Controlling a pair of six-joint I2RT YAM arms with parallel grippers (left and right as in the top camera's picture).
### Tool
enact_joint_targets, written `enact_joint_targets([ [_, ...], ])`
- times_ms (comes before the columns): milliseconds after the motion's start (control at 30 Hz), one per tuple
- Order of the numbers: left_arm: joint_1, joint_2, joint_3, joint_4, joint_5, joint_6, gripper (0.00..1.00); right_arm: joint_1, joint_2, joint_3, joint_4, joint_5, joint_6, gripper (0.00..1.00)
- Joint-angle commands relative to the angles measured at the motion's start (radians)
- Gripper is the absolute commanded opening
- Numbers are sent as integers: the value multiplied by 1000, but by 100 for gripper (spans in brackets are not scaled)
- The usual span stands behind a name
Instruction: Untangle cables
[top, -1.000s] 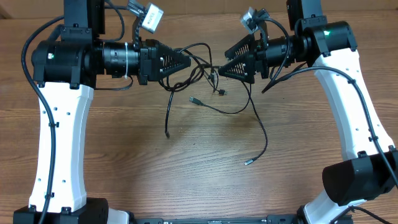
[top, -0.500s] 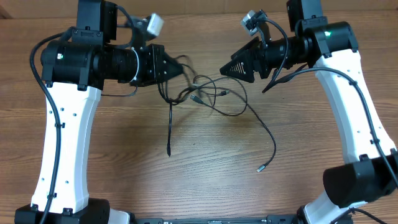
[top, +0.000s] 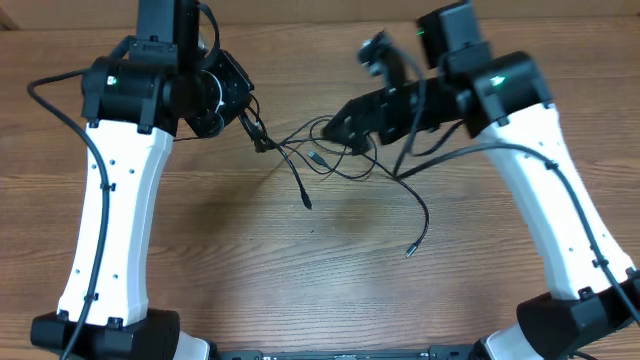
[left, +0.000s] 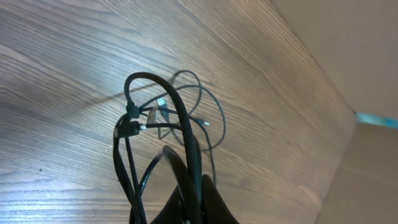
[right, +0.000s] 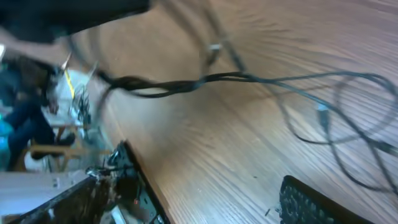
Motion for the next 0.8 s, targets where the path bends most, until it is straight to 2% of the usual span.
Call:
enact_joint_targets([
  [0, -4, 29, 7, 5, -64, -35, 4, 68, -3, 14, 21, 53, -3, 83],
  [100, 0, 39, 7, 9, -79, -36, 4, 104, 9, -9, 20, 80, -3, 80],
  [400, 8, 44, 7, 53, -100, -36, 4, 142, 46, -69, 24, 80, -8, 60],
  [533, 9, 48, 7, 53, -203, -37, 4, 161, 55, -69, 31, 80, -8, 56],
  [767, 9, 50, 7, 54, -217, -88, 4, 209, 56, -86, 84, 81, -10, 54],
])
